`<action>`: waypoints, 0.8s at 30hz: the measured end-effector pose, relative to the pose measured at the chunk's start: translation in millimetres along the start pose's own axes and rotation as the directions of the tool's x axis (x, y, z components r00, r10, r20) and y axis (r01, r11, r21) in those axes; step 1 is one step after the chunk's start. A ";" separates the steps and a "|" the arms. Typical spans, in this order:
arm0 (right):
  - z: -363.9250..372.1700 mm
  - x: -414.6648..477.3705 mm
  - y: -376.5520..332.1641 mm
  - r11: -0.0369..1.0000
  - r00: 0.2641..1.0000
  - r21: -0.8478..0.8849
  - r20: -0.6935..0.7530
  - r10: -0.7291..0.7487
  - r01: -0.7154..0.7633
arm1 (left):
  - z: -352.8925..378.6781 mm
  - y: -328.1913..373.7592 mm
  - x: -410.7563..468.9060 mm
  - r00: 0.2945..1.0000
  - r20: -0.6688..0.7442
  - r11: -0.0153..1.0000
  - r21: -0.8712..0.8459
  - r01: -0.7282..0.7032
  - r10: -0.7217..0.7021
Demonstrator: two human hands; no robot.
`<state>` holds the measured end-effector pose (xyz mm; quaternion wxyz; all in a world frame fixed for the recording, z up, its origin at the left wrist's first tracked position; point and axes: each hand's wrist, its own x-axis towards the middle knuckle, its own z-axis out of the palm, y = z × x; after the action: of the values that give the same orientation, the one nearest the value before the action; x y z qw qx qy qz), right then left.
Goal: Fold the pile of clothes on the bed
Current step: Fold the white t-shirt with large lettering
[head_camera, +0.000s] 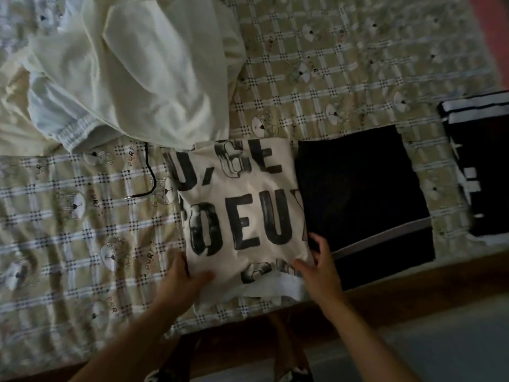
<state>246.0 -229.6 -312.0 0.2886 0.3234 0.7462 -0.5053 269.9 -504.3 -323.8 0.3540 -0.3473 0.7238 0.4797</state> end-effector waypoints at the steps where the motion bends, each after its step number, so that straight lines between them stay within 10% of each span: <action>1: 0.3 1.6 0.0 1.000 1.000 -0.021 -0.012 -0.009 0.009 | 3.6 0.9 2.1 1.000 -0.024 0.999 0.037 -0.012 0.013; 11: -25.7 -5.9 16.3 0.968 0.992 -0.243 0.099 0.081 -0.055 | -4.1 -1.4 3.6 0.993 0.044 0.993 0.038 -0.115 0.113; 15: -20.5 -12.6 16.8 0.637 0.998 -0.769 -0.029 0.049 -0.053 | -9.1 -11.0 -4.6 0.984 0.153 0.963 0.238 -0.128 0.093; 17: -12.2 -17.4 -2.4 0.436 0.994 -0.900 -0.054 -0.099 -0.006 | -10.7 -8.2 -5.0 0.978 0.024 0.881 0.430 -0.198 0.208; 20: 8.4 -8.9 -37.3 0.481 0.867 -0.835 -0.008 -0.498 0.269 | -7.3 15.9 7.5 0.800 -0.177 0.655 0.686 -0.317 0.573; 24: 55.8 36.3 -77.1 0.402 0.735 -0.774 0.117 -0.668 0.488 | 8.6 83.1 48.1 0.656 -0.048 0.462 0.748 -0.476 0.753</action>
<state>169.4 -296.7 -313.8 0.1207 -0.0591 0.9761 -0.1710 177.0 -479.2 -329.7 0.1073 0.0151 0.9737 0.2003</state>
